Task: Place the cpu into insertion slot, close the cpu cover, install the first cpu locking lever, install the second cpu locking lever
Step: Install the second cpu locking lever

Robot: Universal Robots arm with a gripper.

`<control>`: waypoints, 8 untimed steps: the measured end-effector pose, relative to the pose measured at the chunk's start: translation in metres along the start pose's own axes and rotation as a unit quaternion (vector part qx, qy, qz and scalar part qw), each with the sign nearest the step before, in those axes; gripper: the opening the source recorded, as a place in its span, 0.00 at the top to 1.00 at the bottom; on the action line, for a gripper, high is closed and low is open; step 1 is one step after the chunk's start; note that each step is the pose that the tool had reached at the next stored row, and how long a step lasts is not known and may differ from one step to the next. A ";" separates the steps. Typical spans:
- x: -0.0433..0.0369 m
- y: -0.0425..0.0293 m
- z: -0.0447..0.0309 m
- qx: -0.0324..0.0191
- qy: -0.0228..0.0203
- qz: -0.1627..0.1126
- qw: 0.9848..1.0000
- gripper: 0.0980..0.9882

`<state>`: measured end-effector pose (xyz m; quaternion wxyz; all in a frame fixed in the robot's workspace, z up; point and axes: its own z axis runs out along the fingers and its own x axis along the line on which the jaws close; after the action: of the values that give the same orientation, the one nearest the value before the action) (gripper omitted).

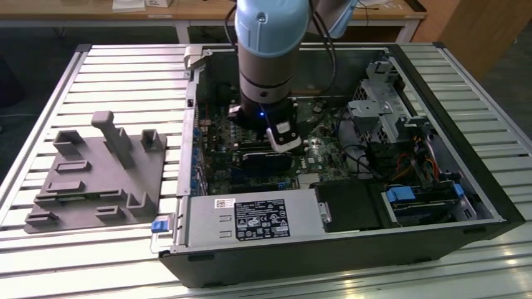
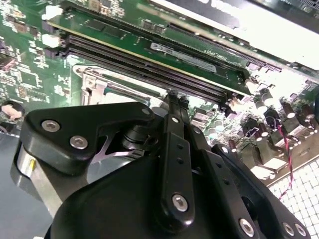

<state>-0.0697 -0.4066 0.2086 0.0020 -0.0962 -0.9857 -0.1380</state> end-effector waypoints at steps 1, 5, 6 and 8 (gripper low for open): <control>0.0011 -0.0005 0.0012 -0.001 0.000 0.000 1.000 0.99; 0.0062 -0.0026 0.0051 -0.001 0.000 0.000 1.000 0.99; 0.0068 -0.0028 0.0058 -0.001 0.000 0.000 1.000 0.99; 0.0075 -0.0025 0.0069 -0.001 0.000 0.000 1.000 0.99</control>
<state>-0.0774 -0.4056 0.2016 0.0021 -0.0962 -0.9856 -0.1393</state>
